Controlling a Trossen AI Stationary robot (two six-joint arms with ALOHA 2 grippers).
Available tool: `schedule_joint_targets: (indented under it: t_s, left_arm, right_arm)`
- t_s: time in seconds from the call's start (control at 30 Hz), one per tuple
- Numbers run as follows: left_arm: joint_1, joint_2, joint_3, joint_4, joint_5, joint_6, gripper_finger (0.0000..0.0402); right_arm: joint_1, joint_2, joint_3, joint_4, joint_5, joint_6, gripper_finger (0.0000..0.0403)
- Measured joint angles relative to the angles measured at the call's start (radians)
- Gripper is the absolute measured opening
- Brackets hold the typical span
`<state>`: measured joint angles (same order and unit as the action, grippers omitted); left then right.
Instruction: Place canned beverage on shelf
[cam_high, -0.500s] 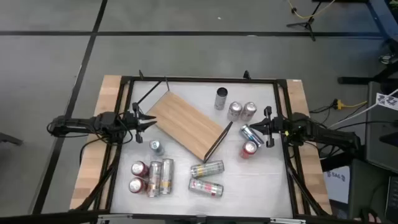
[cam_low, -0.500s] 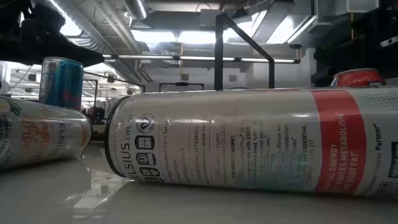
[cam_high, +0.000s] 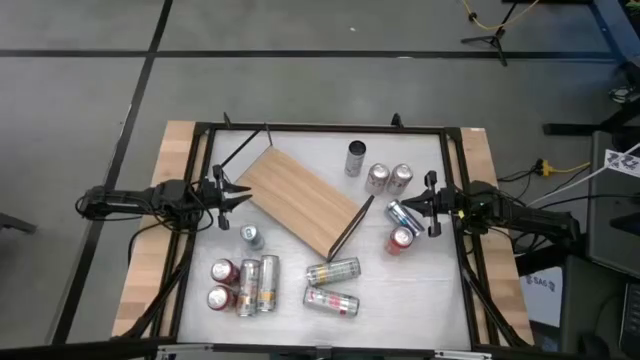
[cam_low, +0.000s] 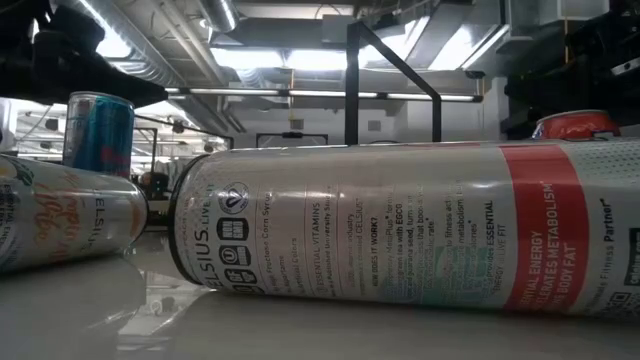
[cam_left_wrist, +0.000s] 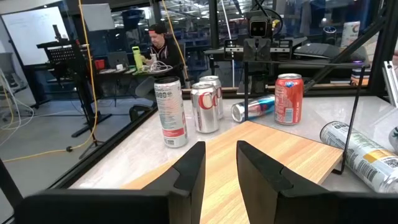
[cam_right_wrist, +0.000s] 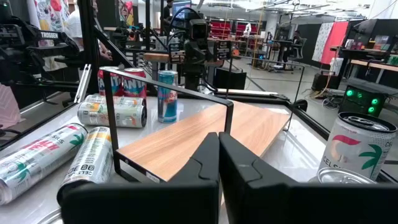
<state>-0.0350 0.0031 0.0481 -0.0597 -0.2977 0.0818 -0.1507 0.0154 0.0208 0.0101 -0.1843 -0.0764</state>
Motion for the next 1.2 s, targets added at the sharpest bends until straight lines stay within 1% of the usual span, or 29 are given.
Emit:
schedule_joint_targets:
  t_s: [1.0, 1.2]
  left_arm:
    - [0.0, 0.0, 0.0, 0.004, 0.0, -0.004, 0.0082]
    - [0.0, 0.0, 0.0, 0.04, 0.002, -0.133, 0.0082]
  right_arm:
    - [0.0, 0.0, 0.0, 0.0, 0.0, 0.0, 0.0001]
    - [0.0, 0.0, 0.0, 0.0, 0.009, 0.0, 0.0001]
